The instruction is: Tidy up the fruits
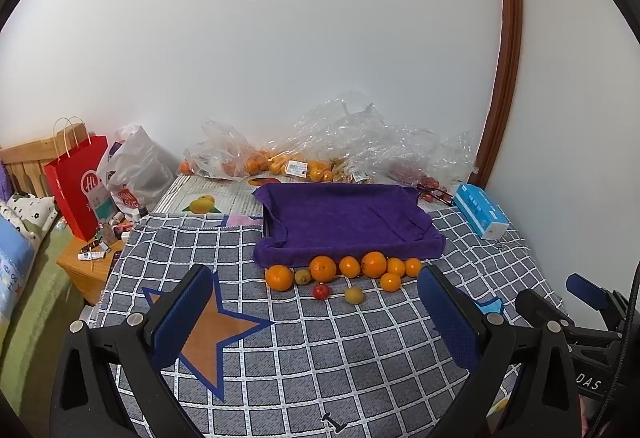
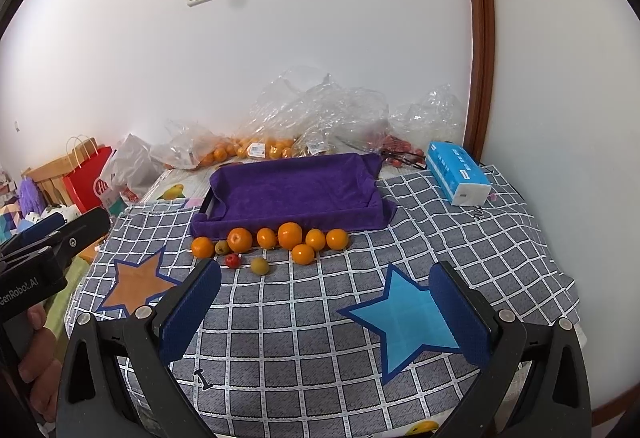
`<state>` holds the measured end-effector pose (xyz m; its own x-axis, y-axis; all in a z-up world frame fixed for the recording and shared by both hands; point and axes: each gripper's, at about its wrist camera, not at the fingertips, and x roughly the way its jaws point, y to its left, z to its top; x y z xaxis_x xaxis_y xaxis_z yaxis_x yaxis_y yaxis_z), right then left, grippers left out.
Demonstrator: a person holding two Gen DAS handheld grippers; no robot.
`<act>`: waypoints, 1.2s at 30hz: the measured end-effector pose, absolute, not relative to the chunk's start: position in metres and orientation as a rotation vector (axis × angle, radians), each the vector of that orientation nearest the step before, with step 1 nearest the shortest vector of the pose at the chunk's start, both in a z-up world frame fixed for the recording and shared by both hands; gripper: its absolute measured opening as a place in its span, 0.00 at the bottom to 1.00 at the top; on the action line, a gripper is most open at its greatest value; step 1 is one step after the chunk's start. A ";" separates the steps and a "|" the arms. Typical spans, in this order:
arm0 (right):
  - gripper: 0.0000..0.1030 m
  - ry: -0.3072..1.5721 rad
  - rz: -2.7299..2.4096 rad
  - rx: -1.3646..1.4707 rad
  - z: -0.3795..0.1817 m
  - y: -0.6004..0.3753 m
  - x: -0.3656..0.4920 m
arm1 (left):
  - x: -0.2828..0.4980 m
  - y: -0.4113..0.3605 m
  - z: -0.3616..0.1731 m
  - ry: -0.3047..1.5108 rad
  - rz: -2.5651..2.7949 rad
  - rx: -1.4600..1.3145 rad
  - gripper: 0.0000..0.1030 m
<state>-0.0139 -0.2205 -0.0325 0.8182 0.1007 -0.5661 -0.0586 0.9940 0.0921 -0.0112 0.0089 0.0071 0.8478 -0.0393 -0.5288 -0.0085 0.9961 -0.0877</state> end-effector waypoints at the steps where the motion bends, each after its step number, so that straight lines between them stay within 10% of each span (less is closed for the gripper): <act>1: 1.00 0.608 0.088 0.073 -0.033 -0.220 -0.014 | -0.011 0.009 0.007 0.560 -0.018 -0.088 1.00; 36: 0.98 0.739 0.076 0.125 -0.138 -0.260 0.105 | 0.120 0.056 -0.086 0.731 0.031 -0.041 0.95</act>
